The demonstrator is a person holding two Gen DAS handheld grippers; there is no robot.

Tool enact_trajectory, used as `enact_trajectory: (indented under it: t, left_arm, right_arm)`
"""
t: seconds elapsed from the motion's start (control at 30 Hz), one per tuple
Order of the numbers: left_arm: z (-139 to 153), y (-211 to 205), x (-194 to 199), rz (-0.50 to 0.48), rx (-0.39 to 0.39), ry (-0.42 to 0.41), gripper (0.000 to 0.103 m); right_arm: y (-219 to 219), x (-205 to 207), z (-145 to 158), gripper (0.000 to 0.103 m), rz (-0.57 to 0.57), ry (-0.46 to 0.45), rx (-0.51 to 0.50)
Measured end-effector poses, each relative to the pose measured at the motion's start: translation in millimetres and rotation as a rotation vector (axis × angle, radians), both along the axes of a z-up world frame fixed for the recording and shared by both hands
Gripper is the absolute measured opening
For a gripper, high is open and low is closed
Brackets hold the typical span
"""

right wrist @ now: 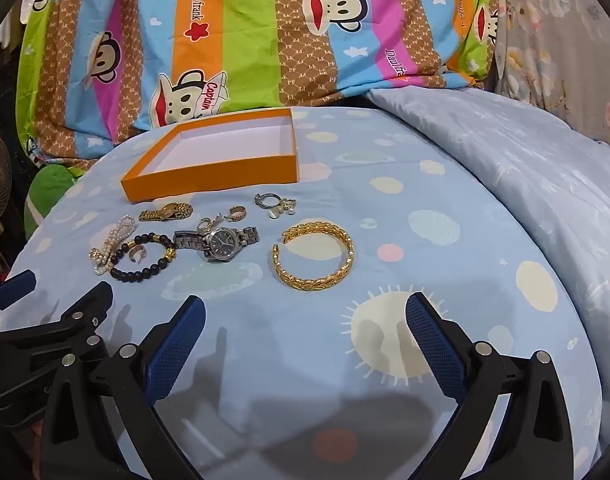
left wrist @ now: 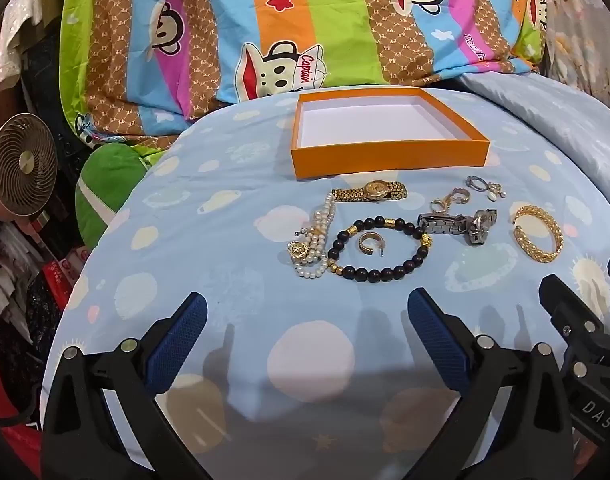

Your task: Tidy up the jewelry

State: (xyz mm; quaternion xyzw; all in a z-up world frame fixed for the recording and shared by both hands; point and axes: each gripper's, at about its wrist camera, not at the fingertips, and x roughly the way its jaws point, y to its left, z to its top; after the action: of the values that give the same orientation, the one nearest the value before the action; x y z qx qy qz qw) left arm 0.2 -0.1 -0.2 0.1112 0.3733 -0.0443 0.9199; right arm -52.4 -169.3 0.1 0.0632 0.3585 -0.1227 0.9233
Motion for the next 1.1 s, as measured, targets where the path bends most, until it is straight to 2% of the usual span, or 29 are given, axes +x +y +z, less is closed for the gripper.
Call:
enact_trajectory:
  t: [0.27,1.1]
  left_arm:
    - [0.5,2.0,1.2,0.002,-0.034,0.014,0.098]
    - [-2.7,4.9,1.8,0.003,-0.042,0.014,0.098]
  right_arm:
    - [2.5,0.5,0.2,0.098,0.013,0.001,-0.028]
    - [2.2,-1.1,1.1,0.098,0.017,-0.008,-0.015]
